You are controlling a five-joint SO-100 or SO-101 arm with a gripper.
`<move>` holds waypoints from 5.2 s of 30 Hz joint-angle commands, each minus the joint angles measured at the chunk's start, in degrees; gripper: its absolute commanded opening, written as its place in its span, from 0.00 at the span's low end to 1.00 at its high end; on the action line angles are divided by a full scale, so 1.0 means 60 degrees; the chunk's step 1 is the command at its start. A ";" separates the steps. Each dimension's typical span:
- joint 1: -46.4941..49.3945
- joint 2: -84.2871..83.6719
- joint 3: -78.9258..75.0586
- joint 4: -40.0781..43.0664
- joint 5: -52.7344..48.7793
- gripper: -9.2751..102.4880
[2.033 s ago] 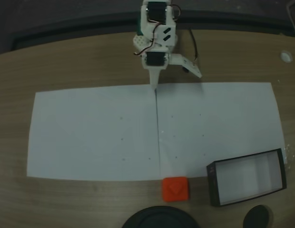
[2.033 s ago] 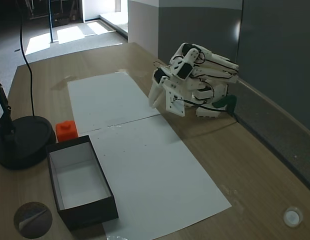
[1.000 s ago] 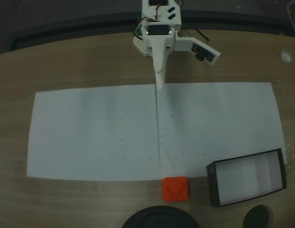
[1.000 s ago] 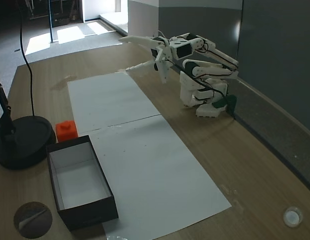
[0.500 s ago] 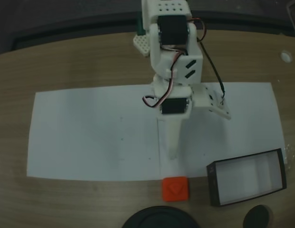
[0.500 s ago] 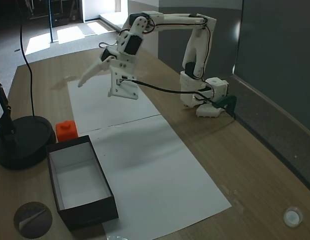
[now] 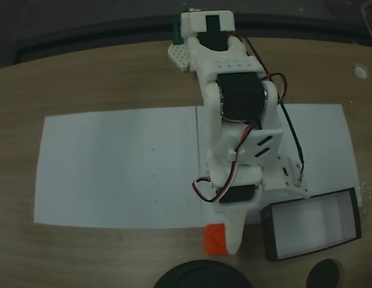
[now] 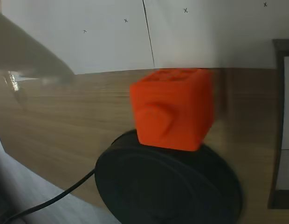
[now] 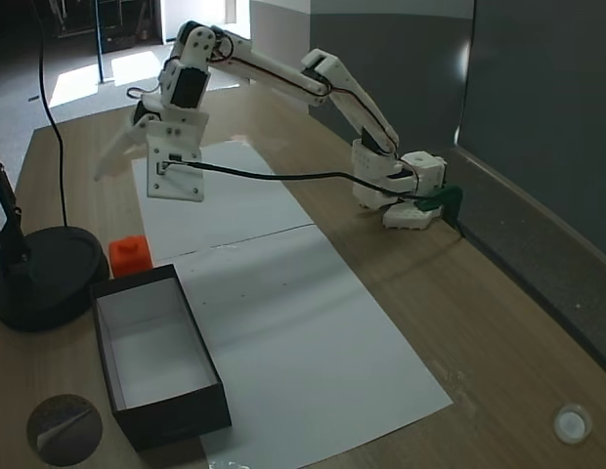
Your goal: Grab a orange square and put it in the box.
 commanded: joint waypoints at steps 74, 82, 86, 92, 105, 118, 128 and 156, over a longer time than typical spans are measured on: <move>0.0044 0.0000 -0.4336 -0.1421 -0.0630 0.10; -0.1348 0.1157 -0.4277 -0.1685 -0.0630 0.10; -0.2241 0.1011 -0.4248 -0.2227 -0.0630 0.10; -0.3735 0.0571 -0.4277 -0.2622 -0.1318 0.08; -0.3970 -0.1479 -0.3721 -0.1421 -0.0542 0.08; -0.3926 -0.2051 -0.3721 -0.1333 -0.0527 0.16; -0.3867 -0.1904 -0.3735 -0.1318 -0.0571 0.36; 0.2256 1.0488 -0.3647 0.0527 -0.0352 0.08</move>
